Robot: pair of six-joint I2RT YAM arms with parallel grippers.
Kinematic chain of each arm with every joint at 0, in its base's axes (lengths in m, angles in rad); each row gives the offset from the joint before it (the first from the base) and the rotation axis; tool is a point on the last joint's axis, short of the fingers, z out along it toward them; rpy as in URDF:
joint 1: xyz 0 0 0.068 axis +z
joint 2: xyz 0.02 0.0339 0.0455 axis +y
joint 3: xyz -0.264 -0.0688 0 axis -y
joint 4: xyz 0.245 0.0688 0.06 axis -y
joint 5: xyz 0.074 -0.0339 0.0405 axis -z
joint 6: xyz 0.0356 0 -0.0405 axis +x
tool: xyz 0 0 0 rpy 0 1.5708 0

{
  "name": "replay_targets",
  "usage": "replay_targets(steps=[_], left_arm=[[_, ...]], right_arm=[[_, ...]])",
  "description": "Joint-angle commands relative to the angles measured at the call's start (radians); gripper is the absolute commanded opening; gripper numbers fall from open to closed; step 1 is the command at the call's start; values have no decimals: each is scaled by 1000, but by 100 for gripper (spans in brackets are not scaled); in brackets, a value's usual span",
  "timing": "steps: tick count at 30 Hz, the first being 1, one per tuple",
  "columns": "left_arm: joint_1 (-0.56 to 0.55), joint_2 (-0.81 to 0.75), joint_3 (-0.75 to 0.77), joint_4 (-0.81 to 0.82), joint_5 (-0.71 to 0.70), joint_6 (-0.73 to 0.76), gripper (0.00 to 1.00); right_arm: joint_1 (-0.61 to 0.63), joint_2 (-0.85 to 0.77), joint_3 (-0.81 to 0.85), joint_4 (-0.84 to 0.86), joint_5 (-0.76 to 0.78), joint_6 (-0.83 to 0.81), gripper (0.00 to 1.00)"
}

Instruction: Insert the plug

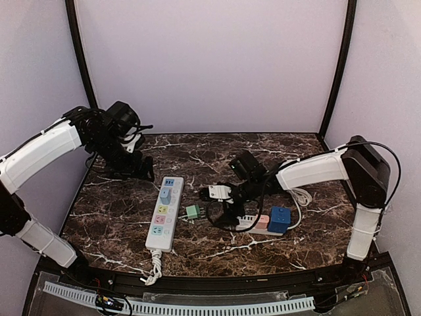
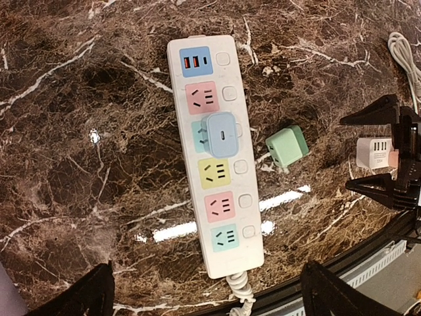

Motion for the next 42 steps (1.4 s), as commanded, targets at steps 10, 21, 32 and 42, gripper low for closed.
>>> replay_targets(steps=[10,21,32,42], left_arm=[[-2,15,20,11,-5,-9,97],[-2,20,20,-16,-6,-2,96],[-1,79,68,-32,-4,32,95],[-1,103,76,-22,5,45,95]], right_arm=[[20,197,173,69,33,39,83],[40,297,248,62,25,41,76],[45,316,260,53,9,38,58],[52,278,207,67,17,60,37]])
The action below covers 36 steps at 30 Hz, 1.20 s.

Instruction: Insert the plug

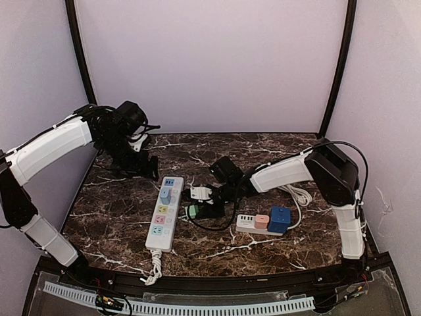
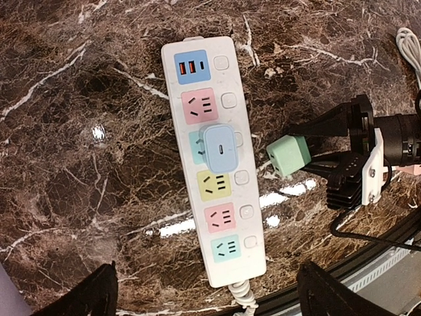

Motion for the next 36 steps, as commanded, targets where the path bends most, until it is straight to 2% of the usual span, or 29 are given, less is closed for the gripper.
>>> replay_targets(steps=[1,12,17,25,31,36], left_arm=[[-2,9,19,-23,5,18,95],[-2,-9,21,-28,-16,11,98],[-2,-20,61,-84,-161,26,99],[-2,-43,65,-133,-248,22,99],[0,-68,63,-119,-176,11,99],[0,-94,57,-152,-238,-29,99]], right_arm=[[13,-20,-49,-3,3,20,36],[17,-105,-114,28,26,138,23],[19,-185,-183,76,41,226,20],[28,-328,-260,109,111,335,16],[53,-425,-294,126,171,429,15],[81,-486,-322,152,224,495,12]])
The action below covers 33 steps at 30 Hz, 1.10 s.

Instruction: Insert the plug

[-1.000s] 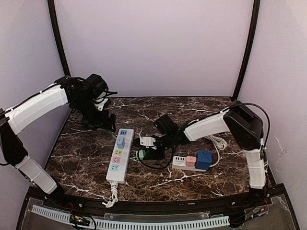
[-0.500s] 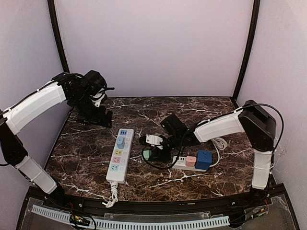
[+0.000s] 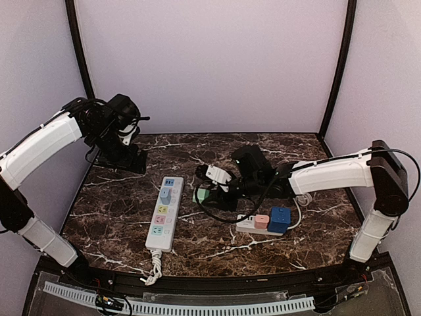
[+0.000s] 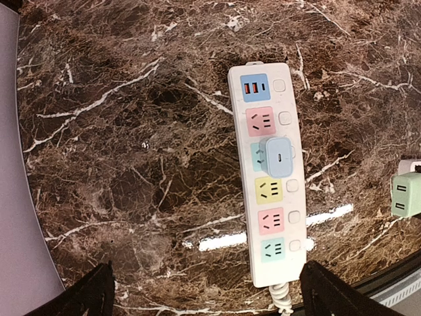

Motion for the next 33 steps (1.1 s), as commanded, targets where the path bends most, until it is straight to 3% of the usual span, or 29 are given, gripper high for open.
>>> replay_targets(steps=[1,4,8,19,25,33], left_arm=[[0,-61,-10,-60,-36,-37,99],[0,-82,-16,-47,-5,-33,99],[0,-102,-18,-5,29,-40,96],[0,-110,17,118,154,-90,93],[0,-13,129,211,312,-95,94],[0,110,201,332,593,-109,87]], right_arm=[[32,-57,-33,60,67,102,10],[41,-70,-21,41,100,149,0],[63,-99,16,-35,156,215,0],[71,-189,-57,13,257,310,0],[72,-268,-90,-15,363,299,0],[67,-394,-193,8,312,260,0]])
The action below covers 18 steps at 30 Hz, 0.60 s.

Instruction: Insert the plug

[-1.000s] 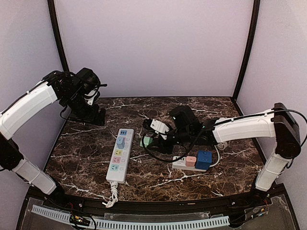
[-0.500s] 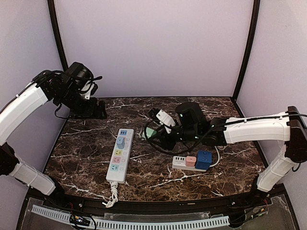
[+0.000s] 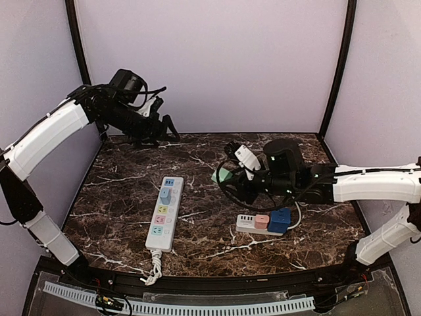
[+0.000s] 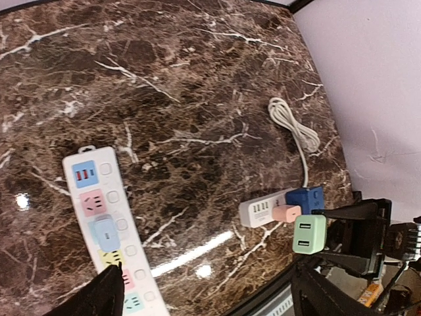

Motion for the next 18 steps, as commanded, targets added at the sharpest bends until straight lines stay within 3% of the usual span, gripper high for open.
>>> replay_targets(steps=[1,5,18], left_arm=[[0,22,-7,92,207,-20,86],[-8,25,-54,196,399,-53,83],[-98,34,-173,226,534,-83,78]], right_arm=[[3,-58,-62,42,-36,-29,0],[-6,-97,-86,85,-165,-59,0],[-9,-49,-6,132,-221,-85,0]])
